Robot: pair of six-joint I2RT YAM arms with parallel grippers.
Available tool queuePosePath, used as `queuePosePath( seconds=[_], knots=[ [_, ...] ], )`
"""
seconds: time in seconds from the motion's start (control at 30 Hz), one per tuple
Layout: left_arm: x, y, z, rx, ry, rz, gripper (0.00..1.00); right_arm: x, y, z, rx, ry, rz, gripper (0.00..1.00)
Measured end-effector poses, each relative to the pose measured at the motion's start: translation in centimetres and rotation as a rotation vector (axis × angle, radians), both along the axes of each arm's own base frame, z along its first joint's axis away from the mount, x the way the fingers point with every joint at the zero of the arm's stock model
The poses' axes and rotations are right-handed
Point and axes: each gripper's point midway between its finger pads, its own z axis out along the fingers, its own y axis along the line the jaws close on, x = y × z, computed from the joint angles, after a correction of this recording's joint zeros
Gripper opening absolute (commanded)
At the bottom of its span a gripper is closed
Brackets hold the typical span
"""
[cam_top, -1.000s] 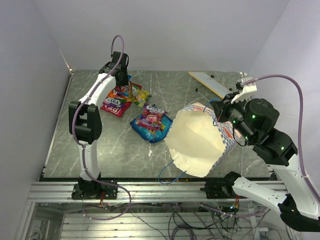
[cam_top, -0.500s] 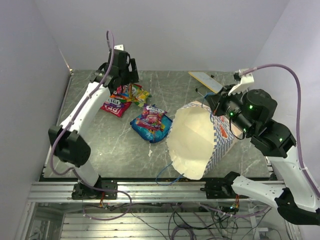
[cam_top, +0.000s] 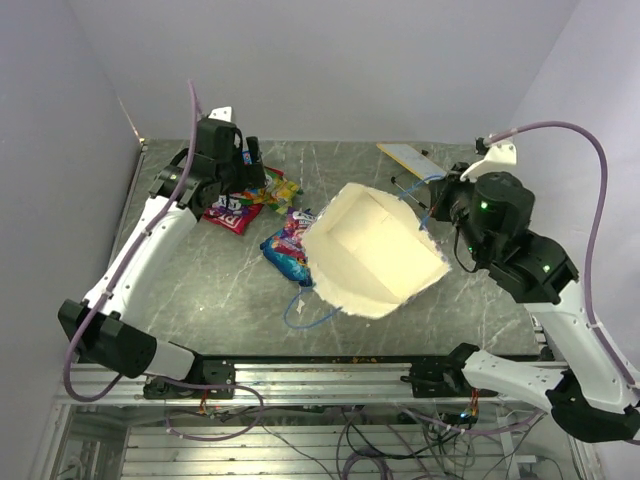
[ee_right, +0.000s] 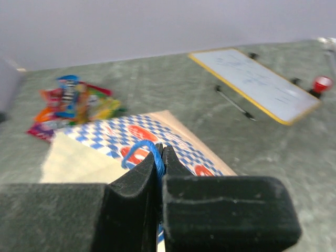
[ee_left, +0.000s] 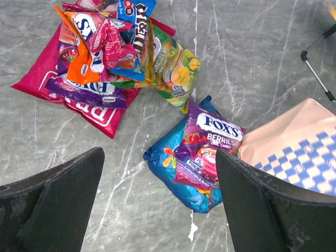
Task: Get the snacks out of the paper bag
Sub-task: Adjust the paper bag at the center of the board.
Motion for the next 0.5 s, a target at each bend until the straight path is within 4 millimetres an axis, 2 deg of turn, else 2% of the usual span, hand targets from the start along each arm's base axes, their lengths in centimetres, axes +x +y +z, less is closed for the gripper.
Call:
queuePosePath(
  seconds=[0.1,0.23,0.33,0.4,0.47,0.5],
  knots=[
    [-0.8,0.1,0.9,-0.012,-0.012,-0.009,0.97,0.8,-2.3,-2.4,-0.077,0.046,-0.135,0.00],
    [-1.3,0.0,1.6,-0.022,-0.015,-0.022,0.97,2.1,-5.0,-4.4,-0.165,0.092,-0.263,0.00],
    [-1.5,-0.1,1.8,-0.024,-0.008,-0.035,0.97,4.2,-9.5,-5.7,-0.205,0.150,-0.397,0.00],
    [-1.7,-0.3,1.8,-0.030,-0.003,-0.045,0.97,5.5,-13.7,-7.1,-0.216,0.217,-0.497,0.00],
    [-1.8,-0.4,1.9,-0.036,0.000,-0.055,0.97,6.1,-16.1,-8.3,-0.231,0.274,-0.544,0.00],
    [-1.8,-0.6,1.9,-0.040,0.001,-0.061,0.97,6.2,-16.6,-8.8,-0.240,0.298,-0.546,0.00]
  ],
)
